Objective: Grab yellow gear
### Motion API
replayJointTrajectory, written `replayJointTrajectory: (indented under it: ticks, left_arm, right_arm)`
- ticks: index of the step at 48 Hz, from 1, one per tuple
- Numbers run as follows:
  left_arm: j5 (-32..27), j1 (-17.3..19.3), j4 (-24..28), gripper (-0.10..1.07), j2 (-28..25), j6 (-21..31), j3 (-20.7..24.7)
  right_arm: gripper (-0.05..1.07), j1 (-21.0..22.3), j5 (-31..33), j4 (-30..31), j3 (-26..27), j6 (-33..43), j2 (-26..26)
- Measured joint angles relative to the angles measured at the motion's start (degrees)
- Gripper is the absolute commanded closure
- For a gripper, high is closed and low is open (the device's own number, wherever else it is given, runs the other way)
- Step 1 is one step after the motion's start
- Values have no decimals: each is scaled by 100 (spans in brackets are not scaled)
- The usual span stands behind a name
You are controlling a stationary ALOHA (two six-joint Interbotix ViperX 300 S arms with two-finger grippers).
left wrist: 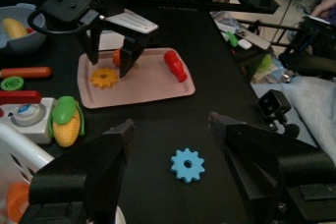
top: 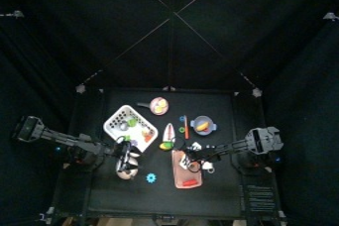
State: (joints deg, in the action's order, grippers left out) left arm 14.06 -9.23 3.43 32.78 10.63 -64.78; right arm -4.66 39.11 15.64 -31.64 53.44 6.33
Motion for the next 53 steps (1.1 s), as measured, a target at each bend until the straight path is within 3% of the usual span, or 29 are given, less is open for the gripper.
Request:
replayJointTrajectory:
  ticks: [22,41,53]
  left_arm:
    - [0,9,0,2,9,0,0]
    - [0,9,0,2,0,0,0]
    - [0,9,-9,2,0,0,0]
  right_arm:
    - [6,0,-18,9,18,-9,255]
    - [32,0,26,9,9,-9,255]
    - [35,-18,404,18,114,-9,158]
